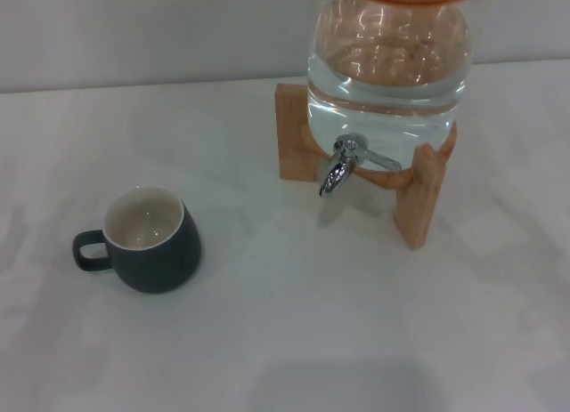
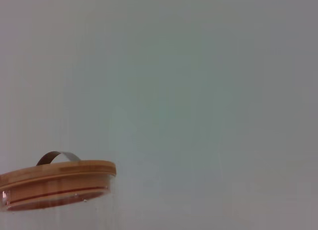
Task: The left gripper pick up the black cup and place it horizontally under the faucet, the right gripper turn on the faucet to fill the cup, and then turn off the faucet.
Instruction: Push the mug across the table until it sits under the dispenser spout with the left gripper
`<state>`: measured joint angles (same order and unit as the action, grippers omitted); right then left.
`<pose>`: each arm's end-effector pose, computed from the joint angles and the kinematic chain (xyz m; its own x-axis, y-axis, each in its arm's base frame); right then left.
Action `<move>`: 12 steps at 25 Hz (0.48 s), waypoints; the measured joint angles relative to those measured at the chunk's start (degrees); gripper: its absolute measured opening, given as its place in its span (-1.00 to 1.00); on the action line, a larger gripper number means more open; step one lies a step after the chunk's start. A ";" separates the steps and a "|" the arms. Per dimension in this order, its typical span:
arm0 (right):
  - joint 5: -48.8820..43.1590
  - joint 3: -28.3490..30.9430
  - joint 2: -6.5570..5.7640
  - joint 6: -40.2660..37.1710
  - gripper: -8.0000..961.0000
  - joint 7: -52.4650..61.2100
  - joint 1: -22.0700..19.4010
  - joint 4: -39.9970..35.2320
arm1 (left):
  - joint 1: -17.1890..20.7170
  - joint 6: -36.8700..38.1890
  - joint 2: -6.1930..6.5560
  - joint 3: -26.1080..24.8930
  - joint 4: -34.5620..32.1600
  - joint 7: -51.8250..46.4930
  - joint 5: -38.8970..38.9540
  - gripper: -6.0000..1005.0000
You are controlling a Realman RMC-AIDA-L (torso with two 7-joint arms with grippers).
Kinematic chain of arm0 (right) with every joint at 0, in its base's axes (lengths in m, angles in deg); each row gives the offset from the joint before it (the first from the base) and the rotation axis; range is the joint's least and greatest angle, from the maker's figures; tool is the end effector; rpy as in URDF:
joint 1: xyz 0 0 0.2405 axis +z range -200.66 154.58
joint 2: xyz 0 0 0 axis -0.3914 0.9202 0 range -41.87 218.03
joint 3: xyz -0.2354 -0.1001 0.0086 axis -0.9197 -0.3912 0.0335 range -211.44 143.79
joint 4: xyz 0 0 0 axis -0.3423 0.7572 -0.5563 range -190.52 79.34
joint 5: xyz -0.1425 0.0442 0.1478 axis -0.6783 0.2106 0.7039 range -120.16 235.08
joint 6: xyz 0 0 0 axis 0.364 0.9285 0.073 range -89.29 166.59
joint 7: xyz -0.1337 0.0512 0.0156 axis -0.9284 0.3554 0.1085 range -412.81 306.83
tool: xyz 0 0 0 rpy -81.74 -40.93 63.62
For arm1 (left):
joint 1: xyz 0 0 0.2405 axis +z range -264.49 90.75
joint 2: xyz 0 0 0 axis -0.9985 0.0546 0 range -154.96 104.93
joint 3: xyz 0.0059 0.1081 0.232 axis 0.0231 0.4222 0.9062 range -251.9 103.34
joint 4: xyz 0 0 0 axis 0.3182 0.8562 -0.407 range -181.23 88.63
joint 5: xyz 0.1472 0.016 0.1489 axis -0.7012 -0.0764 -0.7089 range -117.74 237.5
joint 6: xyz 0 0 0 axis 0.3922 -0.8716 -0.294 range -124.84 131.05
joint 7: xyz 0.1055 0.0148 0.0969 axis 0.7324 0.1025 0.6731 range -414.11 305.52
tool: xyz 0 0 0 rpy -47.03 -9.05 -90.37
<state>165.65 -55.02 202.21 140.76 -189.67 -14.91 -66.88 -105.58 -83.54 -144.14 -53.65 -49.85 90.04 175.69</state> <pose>0.3711 0.2077 0.0898 0.4893 0.2427 -0.8377 -0.7675 -0.3362 -0.5457 -0.3532 0.2759 0.0340 0.4426 -0.1746 0.8796 0.8611 -0.1911 -0.4712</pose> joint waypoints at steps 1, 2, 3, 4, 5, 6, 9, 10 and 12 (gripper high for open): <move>0.01 0.03 -0.13 -0.03 0.75 0.24 0.01 -0.03 | 1.18 -0.13 0.13 0.01 -2.64 -4.45 -2.21 0.78; 0.04 0.10 -0.27 -0.13 0.75 0.60 0.01 -0.23 | 1.18 -0.13 0.13 0.01 -2.64 -4.45 -2.21 0.78; 0.06 0.17 -0.34 -0.34 0.74 1.25 0.00 -0.72 | 2.31 -0.14 0.17 0.02 -5.28 -7.87 -4.30 0.78; 0.09 0.22 -0.40 -0.55 0.74 1.93 -0.01 -1.37 | 3.02 -0.12 0.20 0.02 -6.90 -9.90 -5.55 0.78; 0.09 0.24 -0.40 -0.76 0.74 2.40 -0.04 -1.90 | 3.92 -0.06 0.21 0.02 -8.96 -12.39 -7.11 0.77; 0.14 0.25 -0.41 -0.82 0.74 2.64 -0.09 -2.24 | 4.64 -0.06 0.22 0.02 -10.47 -14.46 -8.33 0.77; 0.38 0.30 -0.41 -1.06 0.74 2.88 -0.20 -2.67 | 6.57 -0.39 0.27 0.02 -14.59 -19.72 -11.67 0.77; 0.38 0.33 -0.41 -1.17 0.74 2.89 -0.20 -2.69 | 7.21 -0.51 0.31 0.02 -16.10 -21.31 -12.89 0.77; 0.37 0.36 -0.41 -1.29 0.74 2.90 -0.17 -2.70 | 8.06 -0.71 0.33 0.02 -18.48 -24.03 -15.57 0.77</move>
<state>166.01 -54.66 201.81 139.47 -186.77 -15.08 -69.59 -97.52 -84.25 -143.81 -53.63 -68.33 66.01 160.12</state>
